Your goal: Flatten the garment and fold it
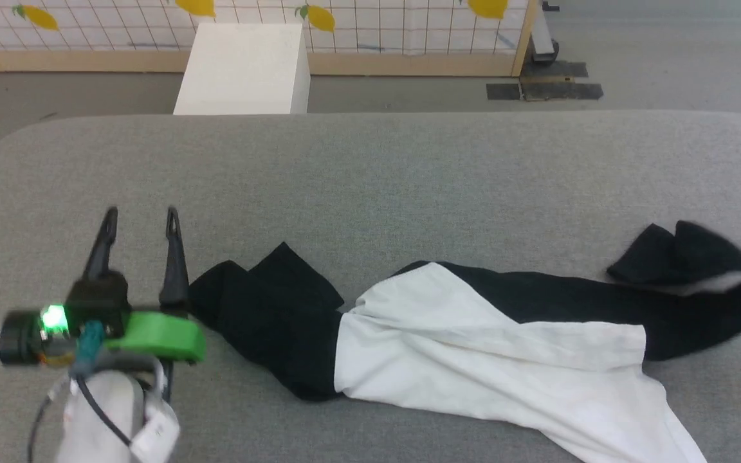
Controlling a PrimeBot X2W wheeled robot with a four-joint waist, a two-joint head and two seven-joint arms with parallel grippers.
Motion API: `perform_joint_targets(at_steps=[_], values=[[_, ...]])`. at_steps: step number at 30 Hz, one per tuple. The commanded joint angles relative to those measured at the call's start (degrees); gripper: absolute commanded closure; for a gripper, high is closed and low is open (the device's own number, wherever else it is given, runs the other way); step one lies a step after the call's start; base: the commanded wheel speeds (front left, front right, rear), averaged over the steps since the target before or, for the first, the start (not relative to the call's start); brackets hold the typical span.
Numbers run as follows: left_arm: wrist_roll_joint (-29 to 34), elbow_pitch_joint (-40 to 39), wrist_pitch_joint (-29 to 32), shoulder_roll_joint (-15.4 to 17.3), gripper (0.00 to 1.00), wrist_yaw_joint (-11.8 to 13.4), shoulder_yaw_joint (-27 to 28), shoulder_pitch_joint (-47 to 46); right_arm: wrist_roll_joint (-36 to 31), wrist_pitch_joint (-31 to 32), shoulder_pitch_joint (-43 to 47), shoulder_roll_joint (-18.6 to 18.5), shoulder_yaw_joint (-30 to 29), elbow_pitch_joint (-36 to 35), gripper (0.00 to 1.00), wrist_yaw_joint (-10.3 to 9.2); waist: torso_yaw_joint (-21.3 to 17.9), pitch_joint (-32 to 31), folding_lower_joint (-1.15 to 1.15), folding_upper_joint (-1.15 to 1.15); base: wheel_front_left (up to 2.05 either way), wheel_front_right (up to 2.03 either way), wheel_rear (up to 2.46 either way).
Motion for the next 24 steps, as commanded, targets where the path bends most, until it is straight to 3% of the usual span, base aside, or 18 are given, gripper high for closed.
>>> perform_joint_targets(at_steps=[1,4,7,12,17,24], values=[[0.72,1.55,-0.19,1.62,0.00,-1.38,-0.53,-2.64,-1.87,-1.14,1.25,1.55,-1.81,-1.94,0.00,-0.08,0.22,-0.35,0.00,0.00,0.00,0.00,0.00],[1.99,4.84,1.67,4.18,0.00,-4.16,-2.63,-8.29,-6.02,-2.21,2.99,4.89,-6.31,-6.90,0.00,-0.08,0.48,-0.37,0.00,0.00,0.00,0.00,0.00],[2.60,8.20,7.53,6.41,0.00,-6.98,-6.40,-14.50,-10.60,-2.64,4.87,9.28,-10.85,-12.43,0.00,-0.08,0.47,-0.03,0.00,0.00,0.00,0.00,0.00],[-0.08,12.51,17.04,9.86,0.00,-8.44,-16.03,-22.21,-17.30,-1.56,7.50,15.88,-17.70,-19.59,0.00,-0.08,-0.57,0.63,0.00,0.00,0.00,0.00,0.00],[-13.49,14.25,29.45,15.13,0.00,-8.49,-32.71,-25.62,-19.63,0.90,9.52,19.82,-22.33,-23.02,0.00,-0.08,-2.03,1.30,0.00,0.00,0.00,0.00,0.00],[-34.54,10.33,47.37,25.81,0.00,-8.50,-54.67,-29.97,-18.16,0.98,9.85,22.93,-24.04,-27.14,0.00,-0.08,-4.28,3.56,0.00,0.00,0.00,0.00,0.00]])
